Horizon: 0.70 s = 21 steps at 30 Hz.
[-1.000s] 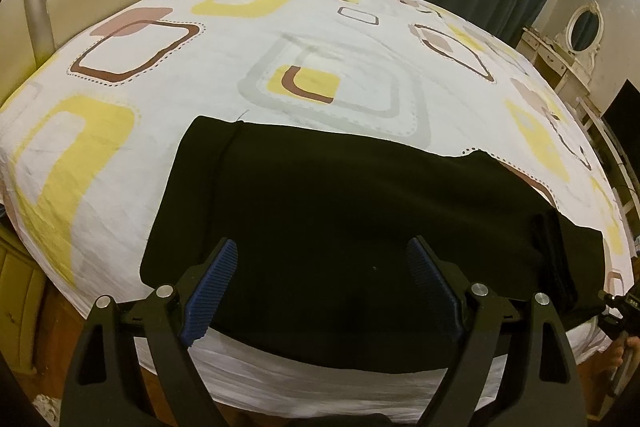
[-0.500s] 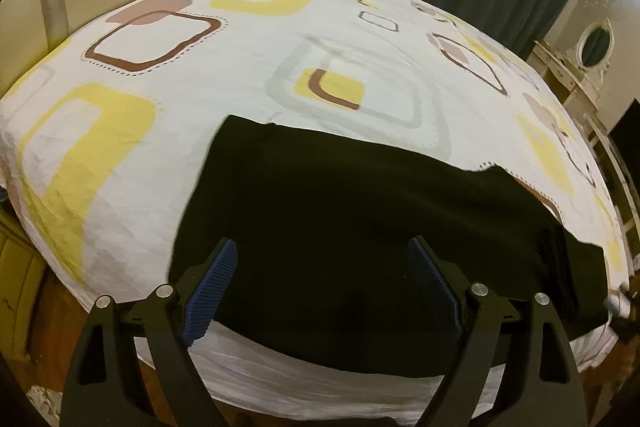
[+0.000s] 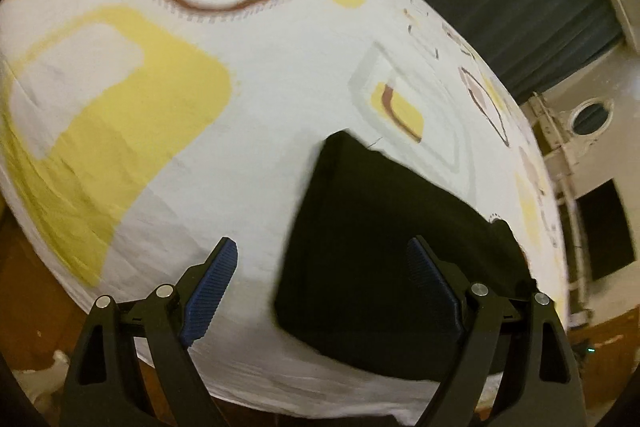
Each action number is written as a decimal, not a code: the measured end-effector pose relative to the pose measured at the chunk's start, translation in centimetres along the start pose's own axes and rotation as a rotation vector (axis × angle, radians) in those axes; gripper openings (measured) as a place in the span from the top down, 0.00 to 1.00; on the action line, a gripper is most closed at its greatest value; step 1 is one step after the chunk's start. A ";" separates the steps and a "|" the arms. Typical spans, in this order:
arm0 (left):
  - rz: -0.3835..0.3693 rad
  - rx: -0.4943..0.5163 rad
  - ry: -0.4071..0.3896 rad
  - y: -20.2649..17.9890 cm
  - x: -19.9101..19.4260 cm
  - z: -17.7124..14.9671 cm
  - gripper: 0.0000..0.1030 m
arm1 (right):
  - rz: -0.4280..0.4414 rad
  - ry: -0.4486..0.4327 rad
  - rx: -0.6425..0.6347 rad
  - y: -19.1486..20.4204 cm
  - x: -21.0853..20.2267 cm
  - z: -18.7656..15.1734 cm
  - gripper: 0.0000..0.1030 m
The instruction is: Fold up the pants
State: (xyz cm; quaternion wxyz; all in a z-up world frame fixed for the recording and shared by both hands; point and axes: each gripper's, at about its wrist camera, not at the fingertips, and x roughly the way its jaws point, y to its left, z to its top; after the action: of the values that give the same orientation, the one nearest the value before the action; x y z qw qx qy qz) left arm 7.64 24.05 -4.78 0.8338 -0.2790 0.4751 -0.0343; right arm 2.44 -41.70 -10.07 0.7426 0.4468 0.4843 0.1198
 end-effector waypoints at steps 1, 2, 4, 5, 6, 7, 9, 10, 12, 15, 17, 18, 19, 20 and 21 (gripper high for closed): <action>-0.021 -0.009 0.022 0.5 0.4 0.1 0.17 | 0.007 -0.002 0.005 -0.1 0.0 0.0 0.51; -0.047 -0.013 0.050 1.1 1.0 0.2 0.18 | 0.013 -0.004 0.009 -0.1 -0.1 0.0 0.50; -0.068 0.011 0.067 1.3 1.6 0.3 0.18 | 0.016 -0.007 0.011 -0.2 -0.1 0.0 0.49; -0.079 0.038 0.076 1.0 1.8 0.5 0.18 | 0.014 -0.008 0.006 -0.1 -0.1 0.0 0.48; -0.085 0.054 0.083 0.9 2.0 0.6 0.18 | 0.015 -0.010 0.002 0.0 -0.1 -0.1 0.47; -0.094 0.067 0.090 0.6 2.2 0.8 0.18 | 0.015 -0.012 0.000 0.0 0.0 -0.1 0.45; -0.149 0.093 0.119 -0.1 2.8 1.1 0.18 | 0.022 -0.018 -0.005 0.1 0.0 -0.2 0.42; -0.176 0.098 0.138 -0.4 3.2 1.1 0.20 | 0.025 -0.019 -0.007 0.2 0.0 -0.2 0.38; -0.223 0.110 0.177 -1.3 4.3 1.2 0.22 | 0.021 -0.021 -0.013 0.5 0.1 -0.2 0.36; -0.241 0.103 0.204 -2.2 5.7 1.3 0.37 | 0.021 -0.026 -0.023 0.6 0.1 -0.3 0.33; -0.280 0.063 0.234 -2.2 6.6 1.4 0.71 | 0.024 -0.030 -0.028 0.7 0.0 -0.3 0.31; -0.309 0.027 0.257 -2.0 7.2 1.3 0.76 | 0.028 -0.032 -0.032 0.7 0.0 -0.4 0.31; -0.303 0.025 0.250 -2.2 7.2 1.2 0.78 | 0.033 -0.033 -0.034 0.7 -0.1 -0.4 0.30; -0.293 0.038 0.240 -2.5 7.0 1.1 0.81 | 0.038 -0.034 -0.034 0.7 -0.1 -0.4 0.29; -0.281 0.054 0.230 -2.9 6.8 1.0 0.82 | 0.049 -0.037 -0.034 0.6 -0.1 -0.4 0.28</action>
State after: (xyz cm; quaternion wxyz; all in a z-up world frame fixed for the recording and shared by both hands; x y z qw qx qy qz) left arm 12.74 19.89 -8.21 0.7684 -0.3144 0.5223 -0.1948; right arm 2.21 -41.19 -9.57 0.7558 0.4479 0.4573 0.1378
